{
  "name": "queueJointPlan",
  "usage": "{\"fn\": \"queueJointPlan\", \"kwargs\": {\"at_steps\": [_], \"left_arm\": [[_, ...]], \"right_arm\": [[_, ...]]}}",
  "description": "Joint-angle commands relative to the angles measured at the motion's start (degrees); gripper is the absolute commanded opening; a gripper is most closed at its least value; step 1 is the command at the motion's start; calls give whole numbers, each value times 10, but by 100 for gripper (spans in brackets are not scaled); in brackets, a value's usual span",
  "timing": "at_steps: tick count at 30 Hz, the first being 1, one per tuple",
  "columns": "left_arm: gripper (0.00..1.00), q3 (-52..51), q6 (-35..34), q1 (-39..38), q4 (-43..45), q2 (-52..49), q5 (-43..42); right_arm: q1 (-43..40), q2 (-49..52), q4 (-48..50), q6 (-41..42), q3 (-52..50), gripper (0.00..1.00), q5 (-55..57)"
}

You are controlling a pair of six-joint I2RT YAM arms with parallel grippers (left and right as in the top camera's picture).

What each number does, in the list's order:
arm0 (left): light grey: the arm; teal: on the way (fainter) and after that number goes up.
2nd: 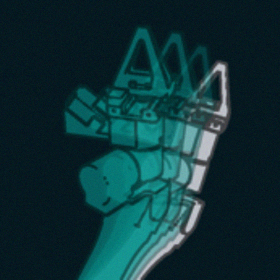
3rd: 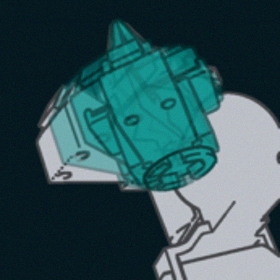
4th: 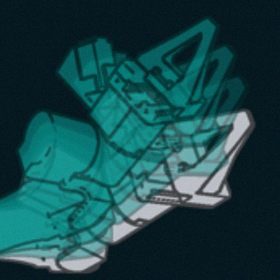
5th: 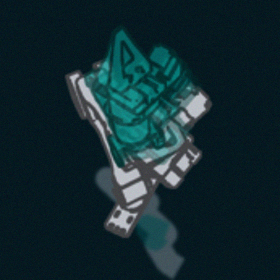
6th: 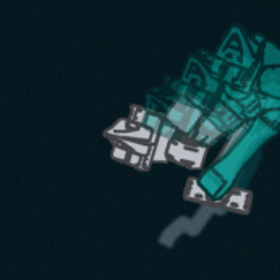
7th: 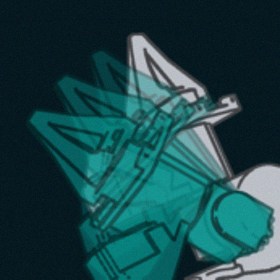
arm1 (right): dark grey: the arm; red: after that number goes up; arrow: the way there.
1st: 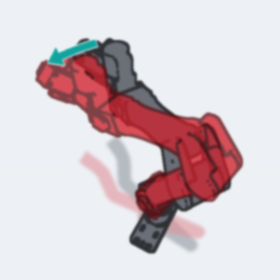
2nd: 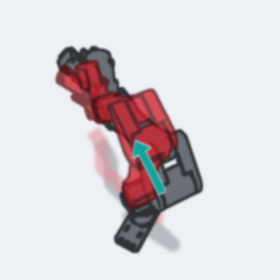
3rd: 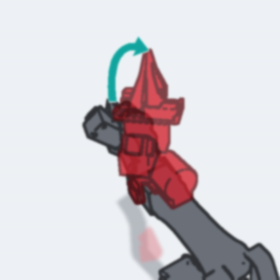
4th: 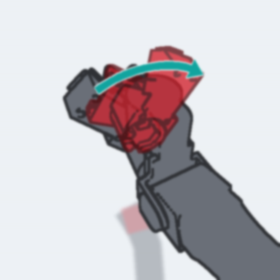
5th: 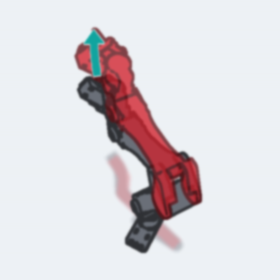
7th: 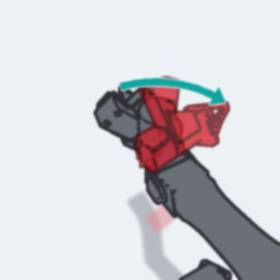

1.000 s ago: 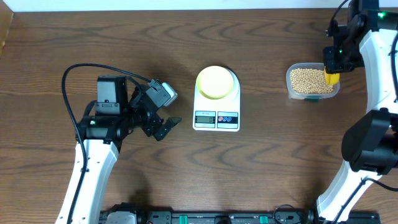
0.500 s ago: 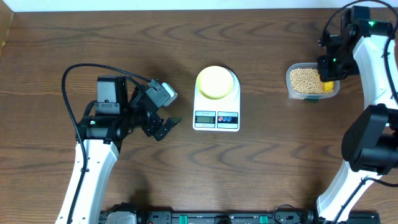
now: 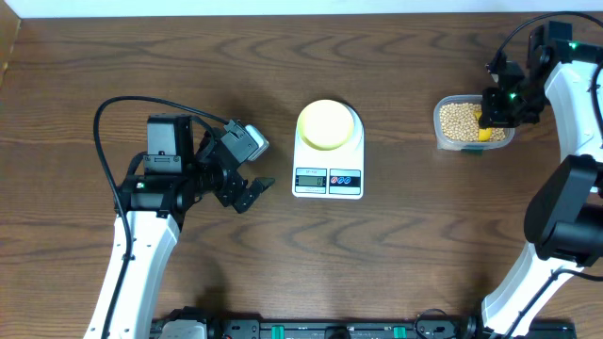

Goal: Scoop item into bowl and weigh 50g on scale
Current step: 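Drag the scoop through the soybeans and lift it filled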

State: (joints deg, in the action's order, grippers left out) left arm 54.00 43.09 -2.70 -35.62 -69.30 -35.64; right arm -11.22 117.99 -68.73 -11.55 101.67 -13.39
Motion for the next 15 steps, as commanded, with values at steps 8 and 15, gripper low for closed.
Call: {"fn": "queueJointPlan", "kwargs": {"at_steps": [8, 15], "left_arm": [[98, 10, -7, -1, -1, -2, -3], [98, 10, -7, -1, -1, -1, -3]], "right_arm": [[-8, 38, -2, 23, -11, 1, -134], [-45, 38, 1, 21, -11, 1, -191]]}}
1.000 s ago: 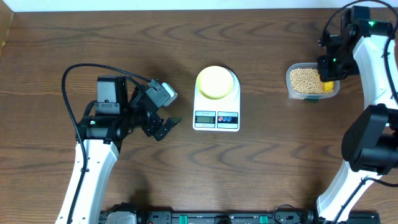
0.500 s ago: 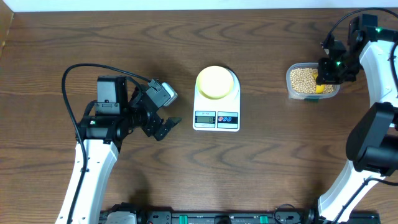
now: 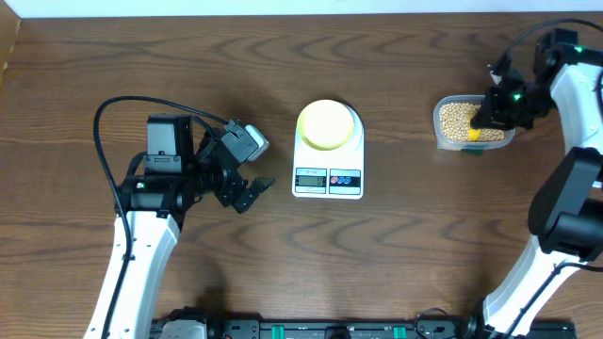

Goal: Scoop item into bowl and weigh 50g on scale
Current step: 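Drag the scoop through the soybeans and lift it filled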

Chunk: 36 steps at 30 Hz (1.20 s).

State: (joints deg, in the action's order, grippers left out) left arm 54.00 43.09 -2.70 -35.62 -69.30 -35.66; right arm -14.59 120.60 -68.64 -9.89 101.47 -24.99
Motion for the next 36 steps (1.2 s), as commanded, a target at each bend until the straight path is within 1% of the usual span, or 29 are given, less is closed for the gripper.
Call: {"fn": "queueJointPlan", "kwargs": {"at_steps": [1, 8, 15, 22, 27, 32, 36], "left_arm": [[98, 10, -7, -1, -1, -2, -3], [97, 10, -7, -1, -1, -2, -3], [98, 10, -7, -1, -1, -2, -3], [98, 10, -7, -1, -1, -2, -3], [98, 10, -7, -1, -1, -1, -3], [98, 10, -7, -1, -1, -2, -3], [98, 10, -7, -1, -1, -2, -3]], "right_arm": [[-17, 13, 1, 4, -10, 1, -83], [-51, 14, 9, -2, -18, 1, -113], [-58, 15, 35, -4, -48, 1, -173], [-68, 15, 32, -3, -51, 1, -207], [-97, 15, 18, -3, -51, 1, -213], [-133, 15, 16, -5, -51, 1, -255], [-152, 15, 13, -5, -51, 1, -260]]}}
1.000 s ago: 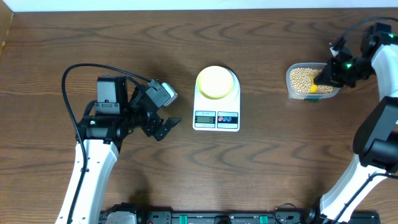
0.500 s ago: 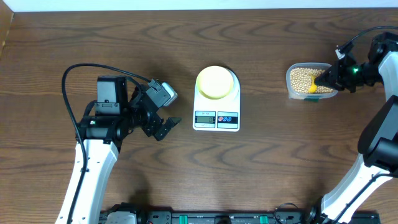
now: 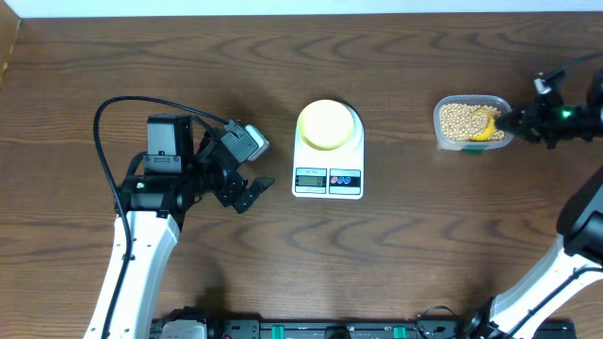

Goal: Scoop item into bowl and weigh 50g on scale
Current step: 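Drag the scoop through the soybeans and lift it filled, then carry the filled scoop with the right gripper over the yellow bowl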

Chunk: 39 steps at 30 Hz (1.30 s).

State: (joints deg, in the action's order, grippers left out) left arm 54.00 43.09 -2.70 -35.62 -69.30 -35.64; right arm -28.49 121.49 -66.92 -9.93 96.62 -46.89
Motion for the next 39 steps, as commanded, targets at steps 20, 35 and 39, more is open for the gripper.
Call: {"fn": "queueJointPlan", "kwargs": {"at_steps": [20, 35, 39], "left_arm": [[98, 10, -7, -1, -1, -1, -3], [98, 10, -7, -1, -1, -2, -3], [98, 10, -7, -1, -1, -2, -3]], "right_arm": [[-68, 6, -53, -55, -3, 1, -171], [-50, 6, -100, -106, -3, 1, -255], [-26, 6, -114, -109, -3, 1, -260]]}}
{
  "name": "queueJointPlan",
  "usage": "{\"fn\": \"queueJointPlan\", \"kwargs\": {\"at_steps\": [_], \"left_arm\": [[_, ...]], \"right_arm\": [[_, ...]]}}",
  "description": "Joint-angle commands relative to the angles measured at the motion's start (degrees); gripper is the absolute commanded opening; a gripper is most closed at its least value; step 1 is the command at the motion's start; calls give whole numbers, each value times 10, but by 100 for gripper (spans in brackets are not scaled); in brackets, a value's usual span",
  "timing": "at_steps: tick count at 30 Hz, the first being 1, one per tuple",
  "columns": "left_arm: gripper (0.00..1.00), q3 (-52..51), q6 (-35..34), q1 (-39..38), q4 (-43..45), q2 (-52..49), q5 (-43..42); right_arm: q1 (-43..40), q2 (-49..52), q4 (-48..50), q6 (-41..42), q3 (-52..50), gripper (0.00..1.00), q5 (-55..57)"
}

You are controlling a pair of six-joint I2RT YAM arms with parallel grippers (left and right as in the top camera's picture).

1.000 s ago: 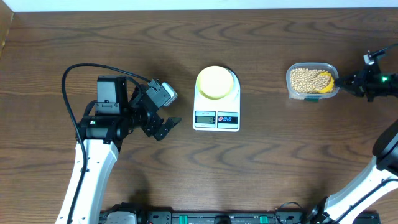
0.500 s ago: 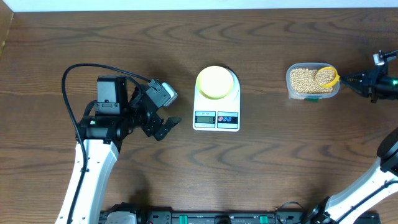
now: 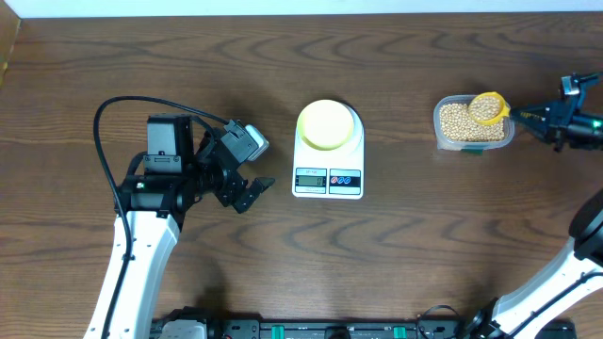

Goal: Scoop item into bowl and weigh 50g on scale
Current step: 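Carry the filled scoop with the right gripper over the yellow bowl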

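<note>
A white scale [image 3: 328, 162] stands mid-table with a pale yellow bowl [image 3: 327, 123] on its platform. To the right sits a clear tub of beige beans [image 3: 462, 122]. A yellow scoop [image 3: 488, 106] filled with beans is raised over the tub's right side, its handle pointing right into my right gripper [image 3: 539, 117], which is shut on it. My left gripper [image 3: 252, 193] hangs open left of the scale, holding nothing.
A black cable loops over the table by the left arm [image 3: 165, 174]. The right arm [image 3: 586, 127] reaches in from the right edge. A rail of equipment runs along the front edge [image 3: 320, 330].
The scoop has come up out of the beans, now level and full over the tub's upper right. My right gripper has shifted slightly right and up. The left arm is unchanged.
My right gripper stood over the tub with the scoop pointing down into the beans. Then the arm was swung out to the right with the scoop lying low in the beans. Now the scoop sits loaded above the tub. The left arm stayed put throughout.
</note>
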State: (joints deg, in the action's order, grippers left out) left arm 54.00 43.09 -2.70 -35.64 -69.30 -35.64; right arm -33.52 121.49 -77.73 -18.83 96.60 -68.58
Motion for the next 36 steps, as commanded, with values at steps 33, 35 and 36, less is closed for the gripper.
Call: {"fn": "queueJointPlan", "kwargs": {"at_steps": [33, 35, 36], "left_arm": [[98, 10, -7, -1, -1, -2, -3], [97, 10, -7, -1, -1, -1, -3], [98, 10, -7, -1, -1, -2, -3]], "right_arm": [[336, 6, 237, 296, -2, 1, -59], [348, 6, 269, 329, -2, 1, -59], [353, 6, 285, 345, -2, 1, -59]]}}
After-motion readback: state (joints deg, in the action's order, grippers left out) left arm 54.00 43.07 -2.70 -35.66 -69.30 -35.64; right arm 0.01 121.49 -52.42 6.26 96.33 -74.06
